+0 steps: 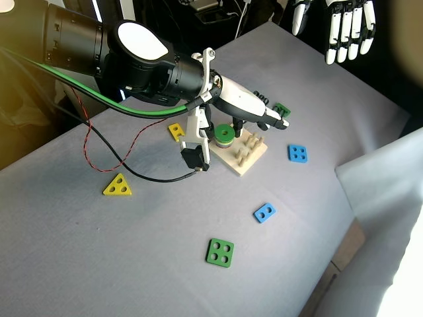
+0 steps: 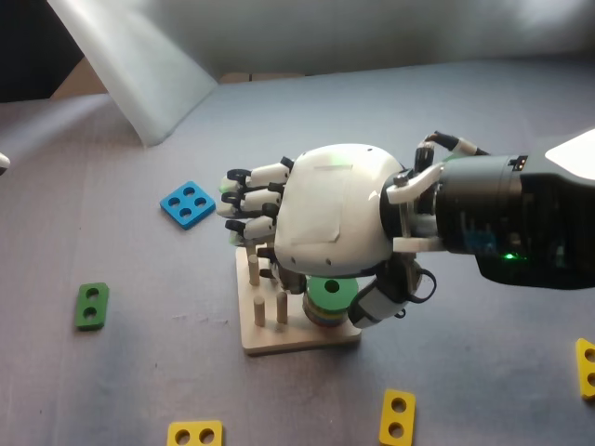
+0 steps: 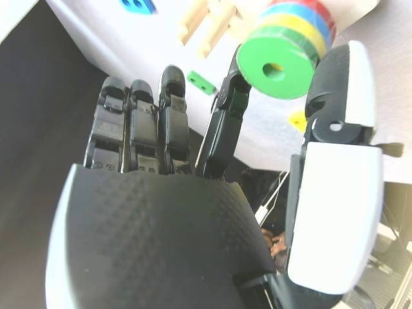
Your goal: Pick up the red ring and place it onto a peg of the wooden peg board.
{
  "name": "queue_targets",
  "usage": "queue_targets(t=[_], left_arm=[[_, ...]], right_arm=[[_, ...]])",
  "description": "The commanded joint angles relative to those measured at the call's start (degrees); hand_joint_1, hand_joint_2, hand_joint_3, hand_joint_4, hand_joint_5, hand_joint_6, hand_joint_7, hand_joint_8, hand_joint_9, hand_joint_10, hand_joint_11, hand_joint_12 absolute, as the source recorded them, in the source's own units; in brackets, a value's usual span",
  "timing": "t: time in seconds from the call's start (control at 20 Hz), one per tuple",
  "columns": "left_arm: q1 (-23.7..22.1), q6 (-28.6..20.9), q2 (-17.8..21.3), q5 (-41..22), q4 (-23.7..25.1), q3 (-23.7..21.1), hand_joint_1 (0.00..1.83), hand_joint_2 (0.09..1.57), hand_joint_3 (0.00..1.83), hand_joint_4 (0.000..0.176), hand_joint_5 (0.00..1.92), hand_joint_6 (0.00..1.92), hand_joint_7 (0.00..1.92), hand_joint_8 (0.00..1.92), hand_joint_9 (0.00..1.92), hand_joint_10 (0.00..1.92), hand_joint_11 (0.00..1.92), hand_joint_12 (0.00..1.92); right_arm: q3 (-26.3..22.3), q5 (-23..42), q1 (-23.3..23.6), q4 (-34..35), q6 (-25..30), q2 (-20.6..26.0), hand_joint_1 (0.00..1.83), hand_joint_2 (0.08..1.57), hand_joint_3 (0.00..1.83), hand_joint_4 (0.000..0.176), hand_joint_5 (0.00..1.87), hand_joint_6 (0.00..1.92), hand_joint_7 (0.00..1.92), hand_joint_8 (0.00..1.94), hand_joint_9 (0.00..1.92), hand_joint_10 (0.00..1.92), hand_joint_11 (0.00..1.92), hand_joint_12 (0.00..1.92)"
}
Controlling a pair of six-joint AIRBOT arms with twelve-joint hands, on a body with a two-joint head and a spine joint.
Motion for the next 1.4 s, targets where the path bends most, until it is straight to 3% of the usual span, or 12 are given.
queue_targets(t=[0.0, 0.3, 0.4, 0.45, 0.5, 0.55, 0.65, 0.8, 0.9, 1.15, 1.2, 1.35], left_arm=[[-0.5, -0.1, 0.3, -1.6, -0.6, 0.2, 0.00, 1.27, 0.00, 0.000, 0.50, 0.00, 0.50, 0.00, 0.40, 0.00, 0.00, 0.70], [-0.5, -0.1, 0.3, -1.6, -0.6, 0.2, 0.00, 1.27, 0.00, 0.000, 0.50, 0.00, 0.50, 0.00, 0.40, 0.00, 0.00, 0.69], [-0.5, -0.1, 0.3, -1.7, -0.6, 0.2, 0.00, 1.27, 0.00, 0.000, 0.51, 0.00, 0.51, 0.00, 0.40, 0.00, 0.00, 0.70], [-0.5, -0.1, 0.3, -1.7, -0.6, 0.2, 0.00, 1.27, 0.00, 0.000, 0.50, 0.00, 0.50, 0.00, 0.39, 0.00, 0.00, 0.68], [-0.5, -0.1, 0.4, -1.7, -0.6, 0.2, 0.00, 1.27, 0.00, 0.000, 0.50, 0.00, 0.50, 0.00, 0.40, 0.00, 0.00, 0.68], [-0.5, -0.1, 0.4, -1.7, -0.6, 0.2, 0.00, 1.27, 0.00, 0.000, 0.50, 0.00, 0.50, 0.00, 0.39, 0.00, 0.00, 0.68], [-0.5, -0.1, 0.4, -1.7, -0.6, 0.2, 0.00, 1.26, 0.00, 0.000, 0.49, 0.00, 0.50, 0.00, 0.39, 0.00, 0.00, 0.67], [-0.5, -0.1, 0.4, -1.6, -0.6, 0.2, 0.00, 1.26, 0.00, 0.000, 0.51, 0.00, 0.51, 0.00, 0.41, 0.00, 0.00, 0.72], [-0.6, -0.1, 0.4, -1.6, -0.6, 0.2, 0.00, 1.26, 0.00, 0.000, 0.50, 0.00, 0.51, 0.00, 0.41, 0.00, 0.00, 0.71], [-0.6, -0.3, 0.4, -1.6, -0.6, 0.1, 0.00, 1.27, 0.00, 0.000, 0.51, 0.00, 0.51, 0.00, 0.41, 0.00, 0.00, 0.72], [-0.6, -0.4, 0.5, -1.6, -0.6, 0.0, 0.00, 1.27, 0.00, 0.000, 0.50, 0.00, 0.51, 0.00, 0.41, 0.00, 0.00, 0.72], [-0.6, -0.5, 0.5, -1.6, -0.7, 0.0, 0.00, 1.27, 0.00, 0.000, 0.50, 0.00, 0.50, 0.00, 0.39, 0.00, 0.00, 0.69]], right_arm=[[0.0, 0.7, 0.4, -0.1, -0.4, -0.3, 1.09, 1.00, 0.00, 0.176, 1.25, 0.52, 0.31, 0.00, 0.06, 0.01, 0.00, 0.00], [0.0, 0.7, 0.5, -0.1, -1.1, -0.3, 1.09, 0.99, 0.00, 0.176, 1.27, 0.48, 0.32, 0.00, 0.06, 0.00, 0.00, 0.00], [0.0, 0.7, 0.6, -0.1, -1.5, -0.3, 1.07, 1.01, 0.00, 0.176, 1.22, 0.57, 0.47, 0.01, 0.09, 0.00, 0.00, 0.00], [0.0, 0.7, 0.6, -0.1, -1.6, -0.3, 0.91, 0.90, 0.00, 0.156, 1.08, 0.26, 0.52, 0.01, 0.10, 0.01, 0.00, 0.00], [0.0, 0.7, 0.6, -0.1, -1.7, -0.3, 0.87, 0.85, 0.00, 0.143, 1.04, 0.10, 0.46, 0.00, 0.11, 0.00, 0.00, 0.00], [0.0, 0.7, 0.6, -0.1, -1.9, -0.3, 0.78, 0.84, 0.00, 0.169, 0.98, 0.04, 0.39, 0.00, 0.08, 0.00, 0.00, 0.00], [0.0, 0.7, 0.6, -0.1, -2.2, -0.3, 0.50, 0.81, 0.00, 0.176, 0.71, 0.00, 0.20, 0.00, 0.02, 0.00, 0.00, 0.00], [0.0, 0.7, 0.6, -0.1, -2.5, -0.3, 0.35, 0.77, 0.00, 0.176, 0.27, 0.00, 0.02, 0.00, 0.00, 0.00, 0.00, 0.00], [0.0, 0.7, 0.6, -0.1, -2.6, -0.3, 0.24, 0.71, 0.00, 0.153, 0.11, 0.00, 0.00, 0.00, 0.00, 0.00, 0.00, 0.00], [0.0, 0.3, 0.8, -0.1, -3.5, -0.2, 0.05, 0.68, 0.00, 0.018, 0.00, 0.00, 0.00, 0.00, 0.00, 0.00, 0.00, 0.00], [0.0, 0.1, 1.1, -0.1, -3.5, -0.2, 0.03, 0.68, 0.00, 0.003, 0.00, 0.00, 0.00, 0.00, 0.00, 0.00, 0.00, 0.00], [-0.2, 0.1, 2.2, -0.1, -3.5, 0.8, 0.00, 0.71, 0.00, 0.000, 0.00, 0.00, 0.00, 0.00, 0.00, 0.00, 0.00, 0.00]])
